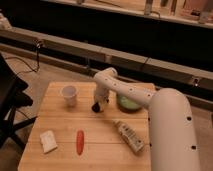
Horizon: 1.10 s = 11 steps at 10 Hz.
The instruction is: Place the eraser in the ceramic cup
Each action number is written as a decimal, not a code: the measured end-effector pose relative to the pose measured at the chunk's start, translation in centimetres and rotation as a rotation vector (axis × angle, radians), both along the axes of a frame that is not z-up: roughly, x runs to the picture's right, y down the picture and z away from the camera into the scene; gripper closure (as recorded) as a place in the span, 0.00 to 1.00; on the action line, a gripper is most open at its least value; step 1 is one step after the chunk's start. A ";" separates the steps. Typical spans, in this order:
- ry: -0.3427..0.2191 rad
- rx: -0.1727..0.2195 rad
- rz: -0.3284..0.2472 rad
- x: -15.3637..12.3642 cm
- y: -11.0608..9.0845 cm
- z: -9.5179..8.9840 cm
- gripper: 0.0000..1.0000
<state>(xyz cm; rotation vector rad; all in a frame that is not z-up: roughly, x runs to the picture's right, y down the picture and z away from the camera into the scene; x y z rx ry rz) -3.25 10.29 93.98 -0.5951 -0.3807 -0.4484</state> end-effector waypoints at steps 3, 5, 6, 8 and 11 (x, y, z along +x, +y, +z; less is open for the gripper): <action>0.000 0.003 -0.004 -0.1 -0.1 0.0 1.00; -0.002 0.006 -0.001 -0.1 -0.2 -0.2 1.00; -0.003 0.013 0.001 -0.2 -0.3 -0.4 1.00; -0.018 0.112 0.055 0.8 -1.7 -2.7 1.00; -0.067 0.264 0.131 1.4 -6.3 -9.3 0.96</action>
